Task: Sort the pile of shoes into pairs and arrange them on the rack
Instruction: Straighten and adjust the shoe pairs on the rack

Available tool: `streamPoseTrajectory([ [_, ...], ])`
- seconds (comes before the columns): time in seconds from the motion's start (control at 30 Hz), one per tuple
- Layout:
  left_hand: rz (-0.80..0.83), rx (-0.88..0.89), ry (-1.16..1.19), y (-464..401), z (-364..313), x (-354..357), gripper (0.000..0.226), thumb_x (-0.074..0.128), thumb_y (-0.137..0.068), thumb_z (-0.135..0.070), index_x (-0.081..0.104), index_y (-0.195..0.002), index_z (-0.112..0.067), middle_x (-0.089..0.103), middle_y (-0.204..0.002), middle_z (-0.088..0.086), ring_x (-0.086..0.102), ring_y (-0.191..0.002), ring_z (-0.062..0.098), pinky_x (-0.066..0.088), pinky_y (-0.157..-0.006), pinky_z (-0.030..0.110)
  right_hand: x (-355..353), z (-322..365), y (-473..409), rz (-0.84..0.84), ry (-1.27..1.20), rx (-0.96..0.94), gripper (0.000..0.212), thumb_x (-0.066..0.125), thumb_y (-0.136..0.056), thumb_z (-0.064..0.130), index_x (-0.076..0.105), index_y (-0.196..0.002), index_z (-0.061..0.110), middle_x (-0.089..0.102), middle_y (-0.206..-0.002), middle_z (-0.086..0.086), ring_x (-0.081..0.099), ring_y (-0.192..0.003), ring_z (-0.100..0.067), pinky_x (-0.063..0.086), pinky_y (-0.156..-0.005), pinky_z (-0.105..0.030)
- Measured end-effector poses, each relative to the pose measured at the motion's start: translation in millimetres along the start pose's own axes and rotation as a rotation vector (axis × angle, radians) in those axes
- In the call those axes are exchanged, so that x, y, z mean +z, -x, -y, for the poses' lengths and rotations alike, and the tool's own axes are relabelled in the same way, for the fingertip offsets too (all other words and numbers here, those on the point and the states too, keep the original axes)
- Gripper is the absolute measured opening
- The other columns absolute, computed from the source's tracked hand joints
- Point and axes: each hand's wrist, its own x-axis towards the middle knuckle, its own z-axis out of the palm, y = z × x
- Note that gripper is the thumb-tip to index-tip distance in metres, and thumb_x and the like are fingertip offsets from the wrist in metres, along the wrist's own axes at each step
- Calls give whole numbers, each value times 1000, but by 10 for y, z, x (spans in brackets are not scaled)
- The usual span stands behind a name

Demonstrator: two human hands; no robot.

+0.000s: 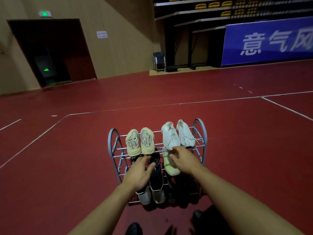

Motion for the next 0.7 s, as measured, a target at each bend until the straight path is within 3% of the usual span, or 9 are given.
streamPoseTrajectory([
  [0.2,38,-86,139,-640,202,574,56,45,-101,-55,45,-148,-25,47,-151,-3,49,-134,15,39,-105,29,376,-428,-665,-102,-315,163,51,53,-96,43,49,-141,20,53,-142,-3,53,-127,-21,42,-100,-33],
  [0.3,38,-166,352,-1003,260,909,50,50,-101,-50,49,-144,-25,52,-148,-5,51,-130,8,40,-106,29,646,-678,-1034,-207,-448,249,46,55,-96,41,54,-136,19,57,-136,-3,56,-121,-20,42,-96,-31],
  [0.4,38,-244,601,-1273,307,1235,34,56,-101,-42,55,-133,-31,60,-138,-7,56,-112,-2,40,-99,23,918,-916,-1280,-274,-596,291,29,59,-94,40,60,-118,24,66,-115,3,63,-105,-15,46,-83,-26],
  [0.5,27,-369,868,-1487,370,1513,40,59,-100,-37,52,-138,-26,64,-129,-10,60,-108,-4,47,-94,23,1201,-1154,-1360,-330,-703,341,17,61,-91,46,56,-98,31,67,-97,7,66,-94,-12,50,-76,-27],
  [0.57,19,-446,1105,-1591,395,1680,49,61,-99,-34,43,-144,-24,68,-122,-10,65,-108,1,52,-89,25,1314,-1268,-1414,-316,-730,357,21,62,-89,51,56,-96,32,68,-97,6,66,-92,-12,53,-80,-33],
  [0.63,-3,-510,1318,-1706,398,1793,52,63,-98,-29,40,-144,-24,71,-126,-2,67,-115,11,54,-93,32,1328,-1335,-1511,-305,-787,367,26,64,-87,52,59,-97,30,68,-97,8,66,-89,-6,51,-76,-28],
  [0.7,-32,-513,1432,-1810,390,1858,43,64,-96,-27,49,-136,-21,71,-128,5,67,-118,16,53,-99,38,1298,-1396,-1597,-296,-896,372,29,69,-84,51,63,-98,26,71,-93,6,68,-80,-1,50,-67,-21],
])
